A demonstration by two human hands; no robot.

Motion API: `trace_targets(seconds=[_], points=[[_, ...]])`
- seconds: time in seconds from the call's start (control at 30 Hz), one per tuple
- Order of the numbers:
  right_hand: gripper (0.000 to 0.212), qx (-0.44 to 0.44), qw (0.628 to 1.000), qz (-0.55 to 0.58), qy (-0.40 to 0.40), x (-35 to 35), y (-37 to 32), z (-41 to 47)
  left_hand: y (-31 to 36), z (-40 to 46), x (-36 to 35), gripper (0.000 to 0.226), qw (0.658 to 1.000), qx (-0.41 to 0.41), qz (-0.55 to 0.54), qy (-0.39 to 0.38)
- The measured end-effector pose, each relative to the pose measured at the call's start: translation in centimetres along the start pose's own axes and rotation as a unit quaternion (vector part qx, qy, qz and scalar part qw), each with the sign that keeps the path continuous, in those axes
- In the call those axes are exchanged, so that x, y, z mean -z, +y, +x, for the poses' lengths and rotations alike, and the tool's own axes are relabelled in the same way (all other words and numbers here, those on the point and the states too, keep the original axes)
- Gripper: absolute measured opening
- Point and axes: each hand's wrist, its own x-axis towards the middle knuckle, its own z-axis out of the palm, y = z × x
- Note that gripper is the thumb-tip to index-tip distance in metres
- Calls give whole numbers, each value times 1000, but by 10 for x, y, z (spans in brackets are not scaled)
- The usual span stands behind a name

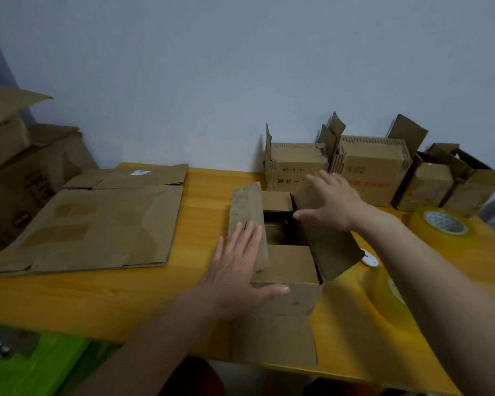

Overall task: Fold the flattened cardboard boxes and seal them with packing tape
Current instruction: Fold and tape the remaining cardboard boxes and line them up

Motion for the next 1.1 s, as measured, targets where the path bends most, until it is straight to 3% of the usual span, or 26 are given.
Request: trace_targets(seconds=[0.1, 0.17, 0.23, 0.37, 0.5, 0.67, 0.83, 0.9, 1.0, 1.1], points=[[91, -54, 984, 170, 20, 4, 14, -13, 2, 1, -4, 110, 999, 10, 35, -13], [89, -69, 937, 341, -36, 0, 15, -24, 2, 2, -5, 108, 999, 18, 42, -17], [83, -57, 902, 424, -56, -9, 8, -33, 2, 3, -5, 106, 999, 26, 39, -18], [61, -13, 933, 350, -83, -34, -13, -44, 1, 4, -8, 104, 999, 41, 18, -15], [68, -30, 957, 271, -100, -57, -22, -49, 0, 2, -9, 102, 998, 63, -2, -15], [69, -27, 952, 289, -99, -62, -22, -54, 3, -10, -7, 103, 993, 95, -51, -55], [61, -4, 932, 312, -186, -38, -8, -47, 45, -34, -4, 110, 989, 98, -47, -101], [60, 5, 927, 292, -236, -26, 2, -39, 61, -49, -2, 101, 991, 52, -27, -124], [57, 32, 908, 298, -292, -20, 9, -32, 57, -51, 17, 64, 993, -83, 66, -54], [63, 56, 905, 295, -300, -25, 5, -30, 19, -20, 34, 73, 972, -162, 167, -30]])
